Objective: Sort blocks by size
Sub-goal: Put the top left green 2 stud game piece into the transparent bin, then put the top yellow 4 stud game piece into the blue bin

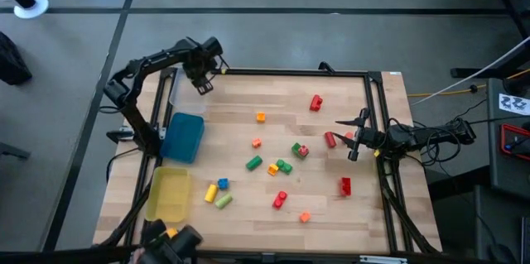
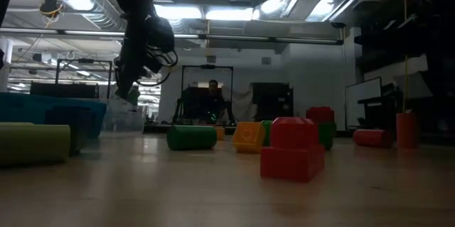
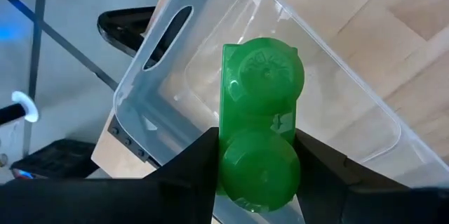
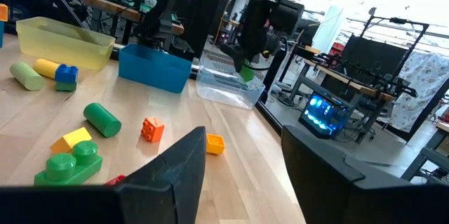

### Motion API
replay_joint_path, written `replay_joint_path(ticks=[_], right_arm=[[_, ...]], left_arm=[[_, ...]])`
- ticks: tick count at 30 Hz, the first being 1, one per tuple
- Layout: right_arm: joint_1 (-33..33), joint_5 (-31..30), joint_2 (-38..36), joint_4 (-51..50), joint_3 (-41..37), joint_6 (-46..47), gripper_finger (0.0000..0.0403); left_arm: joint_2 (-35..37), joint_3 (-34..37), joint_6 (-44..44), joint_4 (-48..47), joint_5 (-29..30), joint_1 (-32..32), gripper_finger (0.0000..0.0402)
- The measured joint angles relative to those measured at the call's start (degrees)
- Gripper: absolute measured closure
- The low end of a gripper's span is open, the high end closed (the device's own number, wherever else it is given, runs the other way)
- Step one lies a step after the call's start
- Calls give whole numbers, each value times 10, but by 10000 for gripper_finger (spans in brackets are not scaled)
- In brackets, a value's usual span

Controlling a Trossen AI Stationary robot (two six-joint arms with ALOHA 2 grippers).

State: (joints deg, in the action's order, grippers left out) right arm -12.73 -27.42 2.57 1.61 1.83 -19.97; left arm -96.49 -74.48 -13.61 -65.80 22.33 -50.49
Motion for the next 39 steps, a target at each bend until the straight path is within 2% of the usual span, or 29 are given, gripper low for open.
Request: replay_joint_path(ticks=[4,11,15,28,34,39], right_arm=[[0,0,0,0,0,0,214],[0,0,0,0,0,0,214],[0,0,0,0,0,0,214],[0,0,0,0,0,0,214],[0,0,0,0,0,0,214],[0,0,0,0,0,0,214]], left_arm=[[0,0,2,8,0,-9,253],[0,0,2,7,0,-15,202],[0,0,12,10,-8,-11,187],[0,0,20,75,-137,70,196],[0,0,0,169,-213,129,196],[0,0,-31,277,-240,173,196]])
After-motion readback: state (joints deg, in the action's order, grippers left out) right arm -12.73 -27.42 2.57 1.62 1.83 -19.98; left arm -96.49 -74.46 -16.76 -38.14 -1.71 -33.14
